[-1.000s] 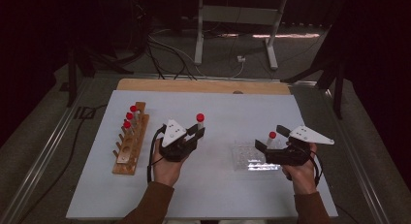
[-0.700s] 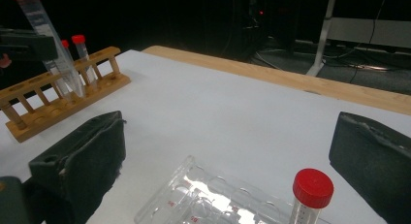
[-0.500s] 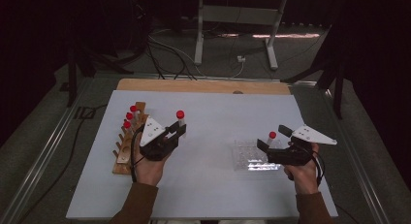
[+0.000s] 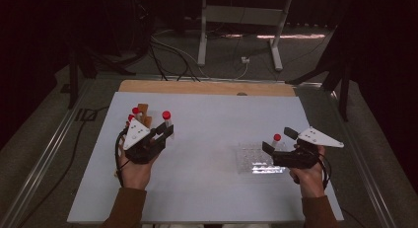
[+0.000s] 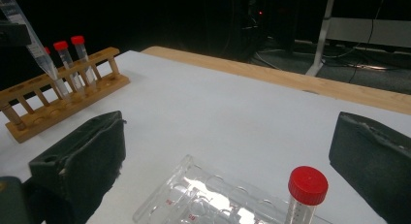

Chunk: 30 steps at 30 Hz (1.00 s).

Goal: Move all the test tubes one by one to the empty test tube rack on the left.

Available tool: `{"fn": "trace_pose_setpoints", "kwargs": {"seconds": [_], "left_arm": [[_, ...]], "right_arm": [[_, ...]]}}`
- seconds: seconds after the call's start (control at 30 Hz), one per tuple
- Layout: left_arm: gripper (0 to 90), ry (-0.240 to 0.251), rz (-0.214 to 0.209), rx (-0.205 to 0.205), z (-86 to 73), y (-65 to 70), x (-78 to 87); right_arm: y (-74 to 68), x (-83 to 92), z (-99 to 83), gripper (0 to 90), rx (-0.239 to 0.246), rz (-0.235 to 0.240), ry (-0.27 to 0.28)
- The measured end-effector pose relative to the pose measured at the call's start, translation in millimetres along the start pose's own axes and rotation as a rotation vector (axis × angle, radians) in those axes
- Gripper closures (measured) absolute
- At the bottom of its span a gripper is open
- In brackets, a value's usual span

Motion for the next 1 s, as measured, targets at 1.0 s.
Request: {"fn": "trace_pose_setpoints", "kwargs": {"seconds": [1.0], "left_arm": [[76.0,-0.017,0.165,0.047,-22.5,-72.9,48.0]], "right_arm": [[0.1,1.0,-0.3,0.0,-0.005,0.003,0.004]]}}
Point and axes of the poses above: each handheld gripper's, and its own axes: x roughly backward along the jaws, z roughly out of its top, y roughly to its right, the point moved 9 cm from there along -x, roughly forward along the jaws, and after that the axes turned 2 degrees about -x, right-handed, at the moved point
